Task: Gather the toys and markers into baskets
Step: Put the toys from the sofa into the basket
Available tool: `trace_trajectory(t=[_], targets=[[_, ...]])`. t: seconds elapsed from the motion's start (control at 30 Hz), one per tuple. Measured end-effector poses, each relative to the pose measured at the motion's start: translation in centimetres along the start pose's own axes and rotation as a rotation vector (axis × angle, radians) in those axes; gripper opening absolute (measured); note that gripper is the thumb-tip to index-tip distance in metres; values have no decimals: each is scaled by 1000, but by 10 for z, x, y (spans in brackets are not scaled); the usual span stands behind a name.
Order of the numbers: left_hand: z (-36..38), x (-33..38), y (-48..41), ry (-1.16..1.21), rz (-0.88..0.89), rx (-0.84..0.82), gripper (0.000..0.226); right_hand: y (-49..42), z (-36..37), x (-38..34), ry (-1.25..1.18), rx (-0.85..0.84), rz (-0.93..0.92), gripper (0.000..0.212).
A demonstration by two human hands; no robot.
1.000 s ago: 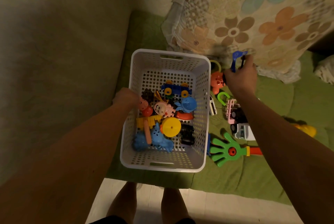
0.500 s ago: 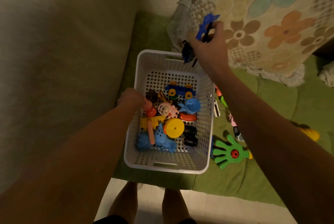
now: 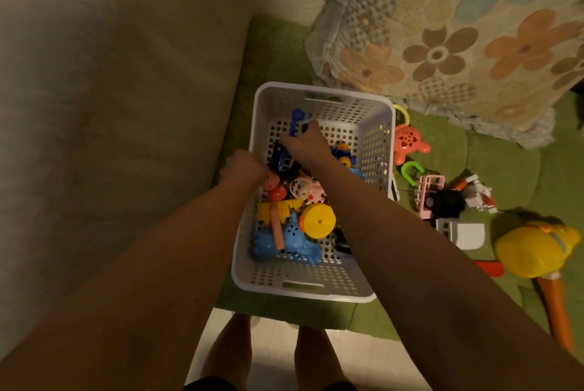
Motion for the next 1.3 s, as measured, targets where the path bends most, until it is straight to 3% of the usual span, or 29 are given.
trace_trajectory(t=[0.13, 0.33, 0.6, 0.77, 0.93, 1.13, 1.23, 1.3], targets=[[0, 0, 1, -23, 1, 10, 39, -5, 8, 11, 141, -11, 9, 73], [-1, 0, 1, -51, -7, 14, 38, -6, -11, -23, 477, 85, -175, 42], [0, 2, 4, -44, 16, 15, 28, 21, -131, -95, 351, 620, -571, 23], [1, 2, 3, -64, 6, 17, 28, 8, -194, -56, 370, 739, -438, 23], [1, 2, 1, -73, 9, 39, 25, -10, -208, -1, 557, 579, -204, 33], [3, 0, -4, -40, 4, 44, 26, -37, -190, 66, 751, 257, 51, 66], [4, 0, -6, -28, 6, 45, 25, -56, -181, 96, 821, 170, 107, 68], [4, 0, -7, -34, 3, 43, 22, -58, -177, 103, 837, 198, 89, 59]])
Point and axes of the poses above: each hand's wrist, its own y-axis away from the middle knuckle, its own z-axis out of the palm, x = y × z, the point moved 9 cm from there along -y, towards the middle knuckle, and after that the axes turned 10 degrees about -y, right-handed, at the moved point
